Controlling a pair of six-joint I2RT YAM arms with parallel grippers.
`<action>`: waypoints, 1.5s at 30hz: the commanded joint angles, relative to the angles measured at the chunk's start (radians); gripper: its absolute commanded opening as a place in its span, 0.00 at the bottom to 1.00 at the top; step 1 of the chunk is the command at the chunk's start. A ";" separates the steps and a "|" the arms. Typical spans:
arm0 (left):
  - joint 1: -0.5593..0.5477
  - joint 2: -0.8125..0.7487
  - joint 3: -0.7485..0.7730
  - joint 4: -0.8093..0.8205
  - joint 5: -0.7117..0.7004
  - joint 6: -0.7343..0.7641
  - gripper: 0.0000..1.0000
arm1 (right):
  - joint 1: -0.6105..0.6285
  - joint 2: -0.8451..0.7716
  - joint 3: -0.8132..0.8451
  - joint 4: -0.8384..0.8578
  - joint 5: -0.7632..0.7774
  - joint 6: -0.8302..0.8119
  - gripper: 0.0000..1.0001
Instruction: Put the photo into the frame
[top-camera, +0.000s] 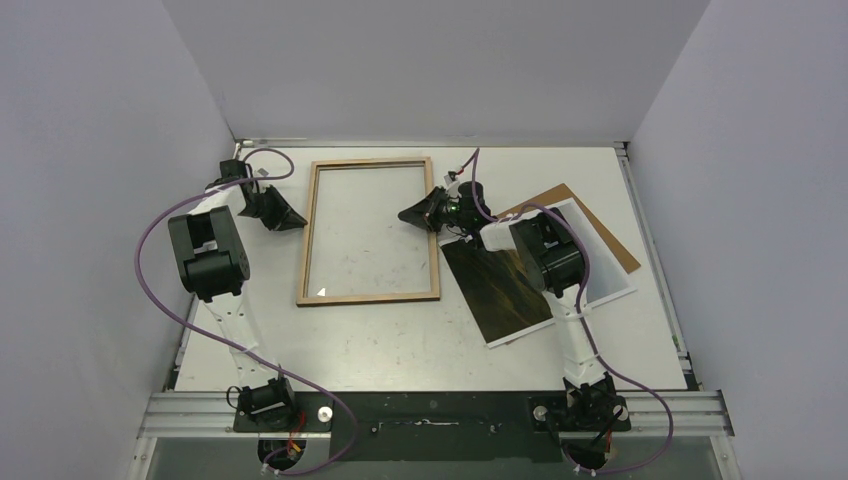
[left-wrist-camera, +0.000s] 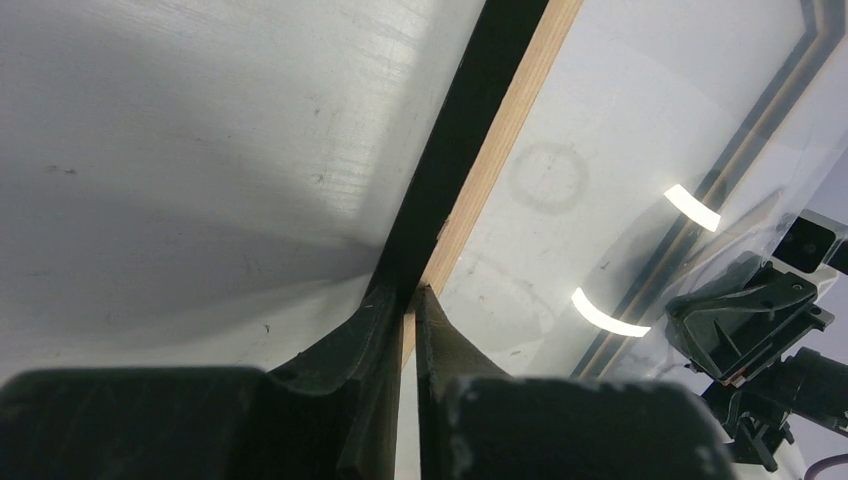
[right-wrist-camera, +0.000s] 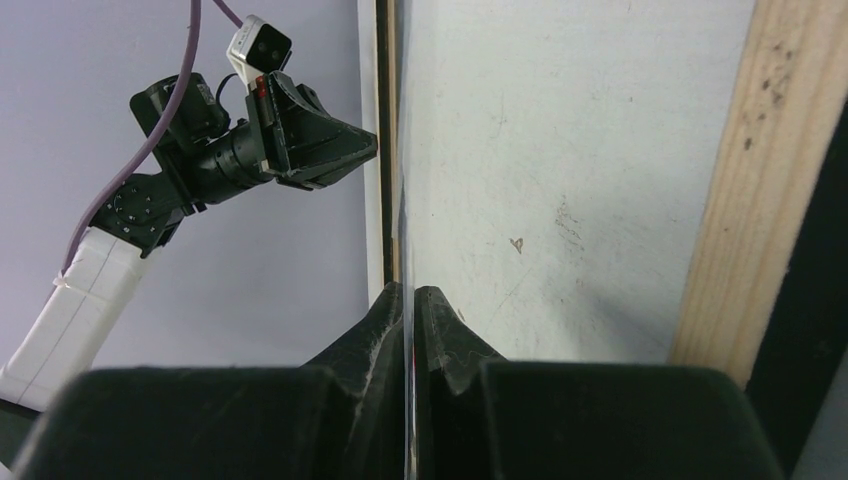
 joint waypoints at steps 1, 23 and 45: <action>-0.015 0.058 0.003 -0.027 -0.025 0.011 0.00 | 0.037 -0.021 0.010 0.062 -0.009 -0.015 0.00; -0.011 0.061 0.045 -0.074 -0.043 0.030 0.15 | 0.017 -0.093 0.029 -0.160 0.044 -0.114 0.45; 0.000 0.058 0.093 -0.085 -0.023 0.028 0.31 | -0.043 -0.245 0.125 -0.780 0.150 -0.398 0.64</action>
